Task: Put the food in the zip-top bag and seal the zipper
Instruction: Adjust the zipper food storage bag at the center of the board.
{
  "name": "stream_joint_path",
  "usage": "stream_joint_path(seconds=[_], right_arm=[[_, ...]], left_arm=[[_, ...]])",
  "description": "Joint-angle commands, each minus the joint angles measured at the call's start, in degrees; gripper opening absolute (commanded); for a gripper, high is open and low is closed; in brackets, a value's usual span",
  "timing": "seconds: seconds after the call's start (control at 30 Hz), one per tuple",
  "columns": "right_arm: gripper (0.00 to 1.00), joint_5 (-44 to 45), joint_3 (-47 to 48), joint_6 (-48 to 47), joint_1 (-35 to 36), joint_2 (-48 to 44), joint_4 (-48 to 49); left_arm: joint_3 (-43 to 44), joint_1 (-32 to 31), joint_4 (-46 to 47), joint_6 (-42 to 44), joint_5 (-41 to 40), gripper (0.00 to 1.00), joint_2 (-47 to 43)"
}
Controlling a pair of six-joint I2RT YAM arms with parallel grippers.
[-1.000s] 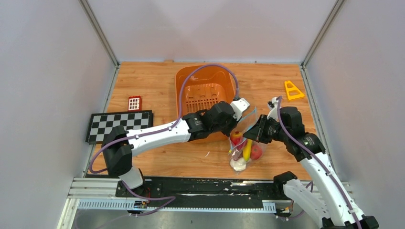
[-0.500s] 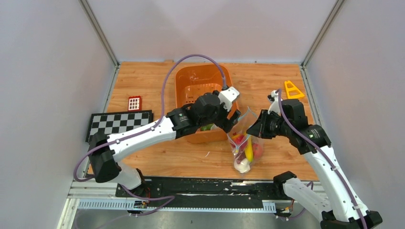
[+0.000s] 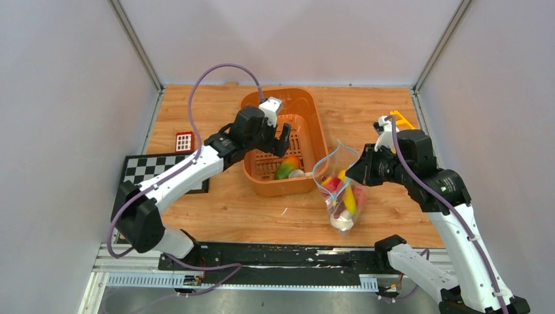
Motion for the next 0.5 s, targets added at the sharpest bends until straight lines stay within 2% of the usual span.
stream_joint_path(seconds=[0.0,0.13,0.3,0.47], right_arm=[[0.0,2.69,-0.49,-2.76,0.27,0.2,-1.69],[0.0,2.01,-6.16,-1.01,0.25,0.16,0.98],[0.0,1.65,-8.57,0.44,0.23,-1.68,3.61],[0.0,1.06,-9.57,0.57,0.27,-1.1,4.71]], left_arm=[[0.61,-0.23,1.28,0.0,5.58,1.0,4.64],[3.69,-0.21,-0.38,0.97,7.34,1.0,11.41],[5.65,-0.22,-3.73,1.53,12.3,1.0,17.49],[4.31,-0.31,-5.86,3.34,13.0,1.0,19.69]])
